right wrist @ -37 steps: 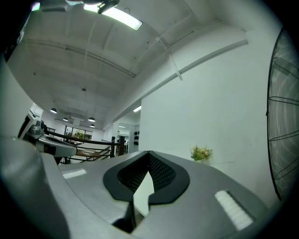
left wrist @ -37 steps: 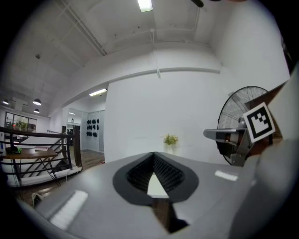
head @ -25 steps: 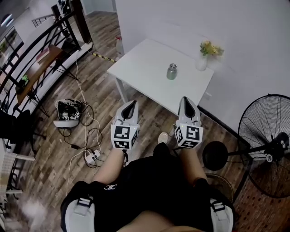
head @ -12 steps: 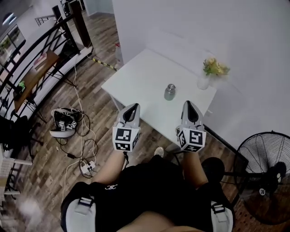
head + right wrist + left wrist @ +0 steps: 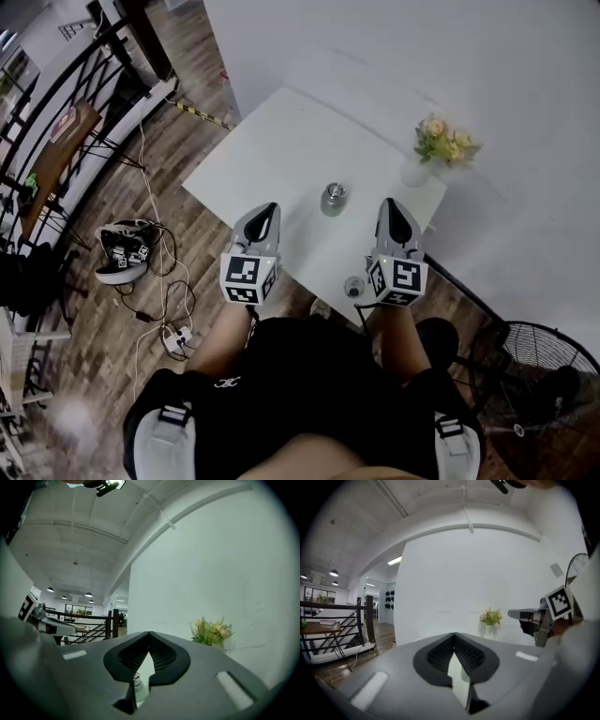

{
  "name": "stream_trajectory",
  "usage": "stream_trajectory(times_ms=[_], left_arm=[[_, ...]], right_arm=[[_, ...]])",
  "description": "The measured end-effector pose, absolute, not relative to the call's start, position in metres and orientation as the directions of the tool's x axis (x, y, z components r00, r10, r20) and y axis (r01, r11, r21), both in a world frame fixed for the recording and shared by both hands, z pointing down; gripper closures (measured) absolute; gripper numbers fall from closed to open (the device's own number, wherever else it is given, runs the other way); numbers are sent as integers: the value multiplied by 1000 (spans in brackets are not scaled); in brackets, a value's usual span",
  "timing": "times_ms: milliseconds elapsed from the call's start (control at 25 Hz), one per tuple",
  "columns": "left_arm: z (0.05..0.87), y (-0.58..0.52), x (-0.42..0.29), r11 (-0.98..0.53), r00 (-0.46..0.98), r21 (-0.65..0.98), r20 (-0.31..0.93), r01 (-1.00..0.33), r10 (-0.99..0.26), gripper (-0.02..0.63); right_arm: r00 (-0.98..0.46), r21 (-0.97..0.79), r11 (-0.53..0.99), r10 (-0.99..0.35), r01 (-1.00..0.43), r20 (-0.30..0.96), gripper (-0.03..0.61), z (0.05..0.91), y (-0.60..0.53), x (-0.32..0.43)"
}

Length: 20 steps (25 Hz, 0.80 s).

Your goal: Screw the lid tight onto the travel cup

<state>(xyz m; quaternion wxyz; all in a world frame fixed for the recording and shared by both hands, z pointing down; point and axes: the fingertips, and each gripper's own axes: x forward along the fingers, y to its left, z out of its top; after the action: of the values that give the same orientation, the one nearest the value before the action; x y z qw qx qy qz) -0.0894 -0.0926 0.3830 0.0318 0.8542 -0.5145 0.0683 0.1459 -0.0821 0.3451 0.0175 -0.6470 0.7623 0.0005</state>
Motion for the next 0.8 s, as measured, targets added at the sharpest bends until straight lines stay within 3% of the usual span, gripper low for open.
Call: stream_trajectory(times_ms=[320,440,480,520,680,800], left_arm=[[412,-127,-88,-465,453,-12,205,-885,-867,558],[424,-142,-77,-515,505,15,222,-857,-834,555],[427,-145,-73,-540,530,22,228,-842,-817,542],[430,-147,-69,-566,554,23,237,-824,-798,507],[452,-153,-53,-664,640,21,293,-747,-710,346],[477,-153,-39,-721,689,27,323,-692,-649,285]], right_arm=[[-215,-10,214,-976,-977,23,577,370,-126,170],[-288,-29,287,-957,-958,40,573,381,-141,176],[-326,-30,325,-944,-945,51,545,384,-145,175],[-372,-25,371,-926,-928,66,498,386,-147,172],[-573,0,579,-807,-815,141,417,403,-150,151],[-682,1,697,-701,-717,211,361,426,-149,136]])
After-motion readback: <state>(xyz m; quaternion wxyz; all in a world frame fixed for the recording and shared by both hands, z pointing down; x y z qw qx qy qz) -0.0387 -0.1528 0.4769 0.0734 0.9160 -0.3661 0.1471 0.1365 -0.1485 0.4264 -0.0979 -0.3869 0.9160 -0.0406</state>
